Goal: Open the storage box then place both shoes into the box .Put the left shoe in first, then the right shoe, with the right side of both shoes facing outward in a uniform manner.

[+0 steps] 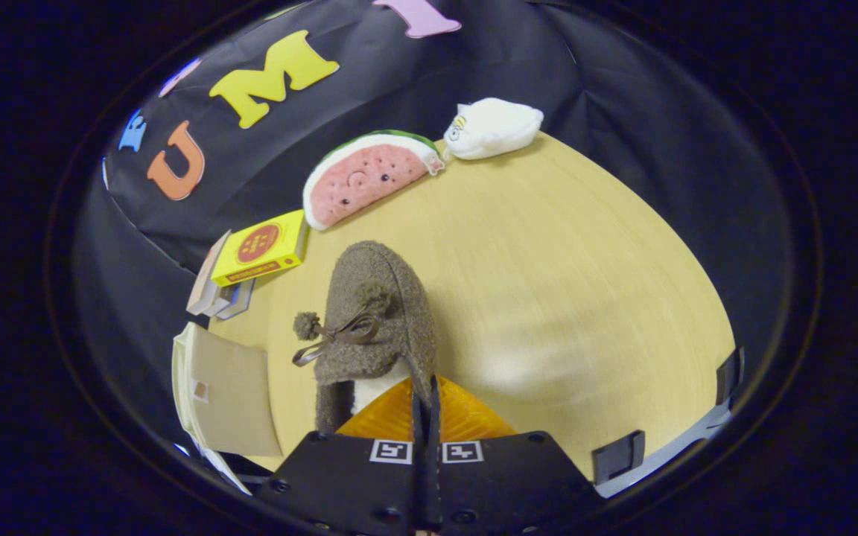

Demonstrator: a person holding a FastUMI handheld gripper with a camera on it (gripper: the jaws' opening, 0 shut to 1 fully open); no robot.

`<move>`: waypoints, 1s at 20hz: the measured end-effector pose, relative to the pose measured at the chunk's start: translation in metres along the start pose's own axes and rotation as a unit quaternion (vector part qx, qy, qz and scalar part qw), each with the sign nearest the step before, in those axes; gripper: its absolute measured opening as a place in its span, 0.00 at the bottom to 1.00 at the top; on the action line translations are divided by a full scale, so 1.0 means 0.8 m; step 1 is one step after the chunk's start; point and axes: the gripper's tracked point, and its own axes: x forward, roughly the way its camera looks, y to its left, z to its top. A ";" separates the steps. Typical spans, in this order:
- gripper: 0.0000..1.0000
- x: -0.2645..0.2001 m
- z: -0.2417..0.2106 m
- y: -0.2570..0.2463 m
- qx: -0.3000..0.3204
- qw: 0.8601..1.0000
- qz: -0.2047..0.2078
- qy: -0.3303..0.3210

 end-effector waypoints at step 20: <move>0.00 -0.016 -0.118 0.459 -0.058 0.994 0.089 -0.017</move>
